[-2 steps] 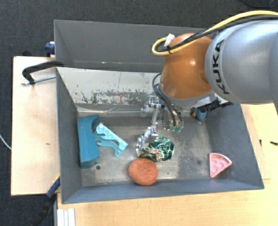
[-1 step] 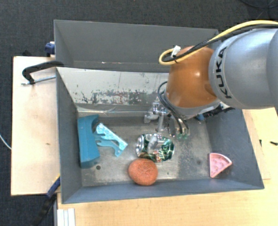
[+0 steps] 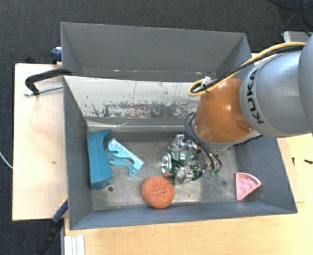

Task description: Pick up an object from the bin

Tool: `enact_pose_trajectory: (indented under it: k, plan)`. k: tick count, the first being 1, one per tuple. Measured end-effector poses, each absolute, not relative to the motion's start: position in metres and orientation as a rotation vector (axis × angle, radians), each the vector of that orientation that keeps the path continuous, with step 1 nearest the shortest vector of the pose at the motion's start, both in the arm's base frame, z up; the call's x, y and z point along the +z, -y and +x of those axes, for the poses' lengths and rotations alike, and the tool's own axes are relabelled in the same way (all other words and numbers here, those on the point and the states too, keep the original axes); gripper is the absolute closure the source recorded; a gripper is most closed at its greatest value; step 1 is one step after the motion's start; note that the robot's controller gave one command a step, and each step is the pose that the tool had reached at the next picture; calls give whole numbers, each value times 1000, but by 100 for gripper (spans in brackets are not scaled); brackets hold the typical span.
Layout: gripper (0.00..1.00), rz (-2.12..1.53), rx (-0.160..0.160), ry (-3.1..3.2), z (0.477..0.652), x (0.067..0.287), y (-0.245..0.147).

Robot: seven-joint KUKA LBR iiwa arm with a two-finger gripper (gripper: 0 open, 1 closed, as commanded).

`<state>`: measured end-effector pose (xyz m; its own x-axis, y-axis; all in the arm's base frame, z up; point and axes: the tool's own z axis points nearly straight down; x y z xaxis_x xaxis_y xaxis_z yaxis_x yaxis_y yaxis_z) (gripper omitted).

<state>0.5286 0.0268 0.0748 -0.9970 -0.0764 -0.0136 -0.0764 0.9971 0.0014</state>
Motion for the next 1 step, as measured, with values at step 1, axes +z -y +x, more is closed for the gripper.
enact_pose_trajectory:
  k: [1]
  plan:
    - [100, -120, 3, -3126, 529, 75, -27]
